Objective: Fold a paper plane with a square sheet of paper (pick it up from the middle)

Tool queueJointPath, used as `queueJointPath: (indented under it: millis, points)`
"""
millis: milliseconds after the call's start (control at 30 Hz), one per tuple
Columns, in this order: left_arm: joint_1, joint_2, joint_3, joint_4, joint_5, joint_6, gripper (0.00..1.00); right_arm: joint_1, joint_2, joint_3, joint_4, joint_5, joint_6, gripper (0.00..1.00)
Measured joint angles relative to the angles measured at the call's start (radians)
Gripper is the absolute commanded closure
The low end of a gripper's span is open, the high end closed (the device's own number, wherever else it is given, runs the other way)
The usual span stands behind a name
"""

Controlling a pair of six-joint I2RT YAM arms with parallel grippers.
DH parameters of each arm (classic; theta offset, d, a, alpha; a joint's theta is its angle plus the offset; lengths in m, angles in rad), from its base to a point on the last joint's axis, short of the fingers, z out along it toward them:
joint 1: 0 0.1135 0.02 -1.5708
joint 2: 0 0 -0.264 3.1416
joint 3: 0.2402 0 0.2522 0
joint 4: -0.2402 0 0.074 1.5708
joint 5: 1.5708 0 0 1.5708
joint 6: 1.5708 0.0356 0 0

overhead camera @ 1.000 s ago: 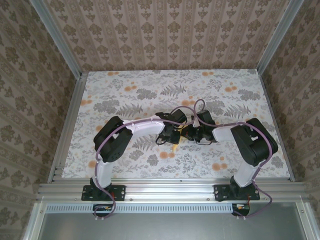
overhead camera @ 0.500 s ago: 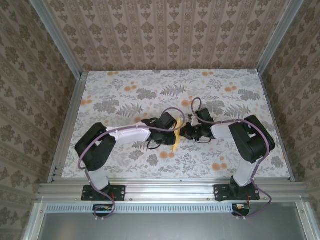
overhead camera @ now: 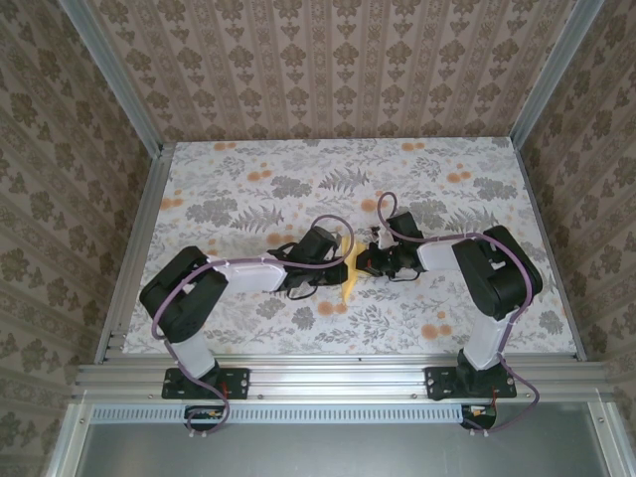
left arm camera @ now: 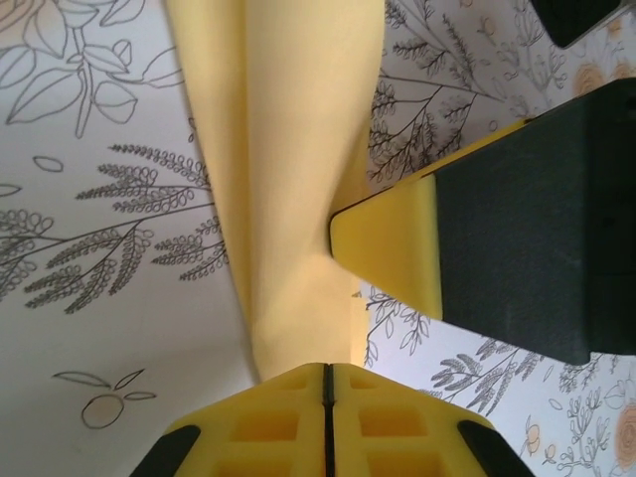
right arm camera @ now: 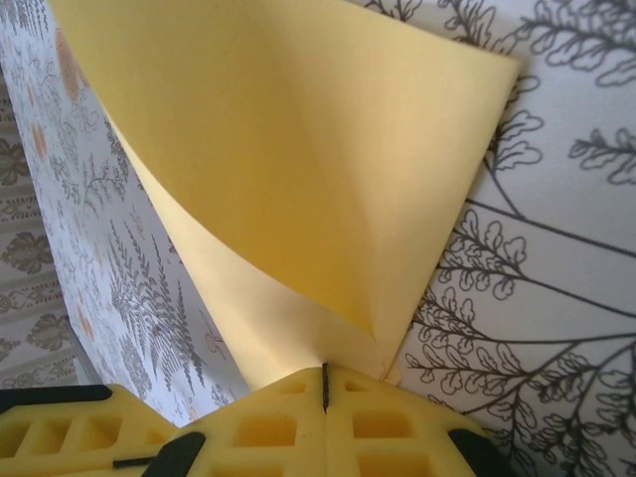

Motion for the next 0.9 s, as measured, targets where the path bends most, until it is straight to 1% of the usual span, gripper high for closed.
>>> queueJointPath:
  millis: [233, 467, 700, 900]
  points:
    - [0.001, 0.063, 0.002, 0.013, 0.001, -0.001, 0.96, -0.001, 0.01, 0.015, -0.016, -0.016, -0.008, 0.94]
    - [0.002, 0.073, 0.017, 0.007, 0.0, -0.001, 0.98, 0.001, 0.013, 0.033, -0.039, -0.019, -0.008, 0.93]
    - [0.0, 0.087, 0.039, -0.013, -0.001, 0.0, 0.99, 0.025, 0.012, 0.061, -0.069, -0.03, -0.008, 0.92]
    - [-0.005, 0.09, 0.051, -0.027, -0.006, 0.0, 0.98, 0.027, 0.012, 0.071, -0.1, -0.002, -0.008, 0.93]
